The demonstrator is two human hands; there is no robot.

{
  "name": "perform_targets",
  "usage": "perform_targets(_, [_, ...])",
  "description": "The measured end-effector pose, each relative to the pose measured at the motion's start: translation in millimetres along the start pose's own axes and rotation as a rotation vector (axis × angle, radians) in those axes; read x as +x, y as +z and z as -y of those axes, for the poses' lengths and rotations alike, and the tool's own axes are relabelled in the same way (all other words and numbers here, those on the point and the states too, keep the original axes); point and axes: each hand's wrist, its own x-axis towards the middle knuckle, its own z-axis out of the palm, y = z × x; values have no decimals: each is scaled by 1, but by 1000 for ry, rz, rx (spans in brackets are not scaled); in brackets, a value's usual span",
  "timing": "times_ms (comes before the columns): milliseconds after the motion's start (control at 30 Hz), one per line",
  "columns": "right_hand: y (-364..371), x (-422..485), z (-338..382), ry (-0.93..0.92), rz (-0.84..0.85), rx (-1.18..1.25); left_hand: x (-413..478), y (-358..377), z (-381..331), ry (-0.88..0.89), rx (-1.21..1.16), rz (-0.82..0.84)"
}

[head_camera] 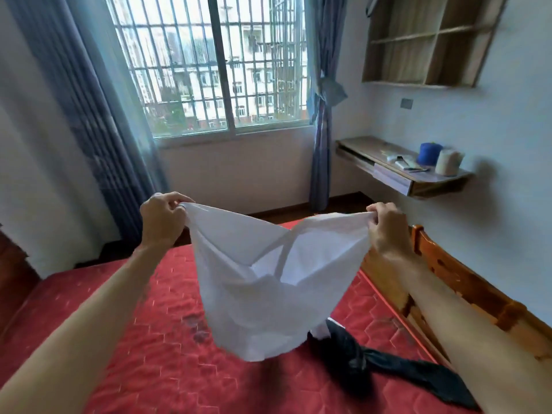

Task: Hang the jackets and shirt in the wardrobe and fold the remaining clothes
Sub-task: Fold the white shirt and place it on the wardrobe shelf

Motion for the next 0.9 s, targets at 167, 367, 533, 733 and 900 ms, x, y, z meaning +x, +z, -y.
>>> perform_targets(167, [-38, -44, 31, 203, 52, 50, -43, -62, -17, -101, -81, 24])
perform_targets(367, [-65, -134, 79, 209, 166, 166, -111, -134, 20, -342, -92, 130])
perform_targets(533, [-93, -171, 109, 12, 259, 239, -139, -200, 38, -375, -117, -15])
perform_targets(733, [-123, -213, 158, -115, 737, 258, -167, -271, 53, -321, -46, -62])
perform_targets(900, [-112, -241, 210, -179, 860, -75, -182, -335, 100, -263, 42, -87])
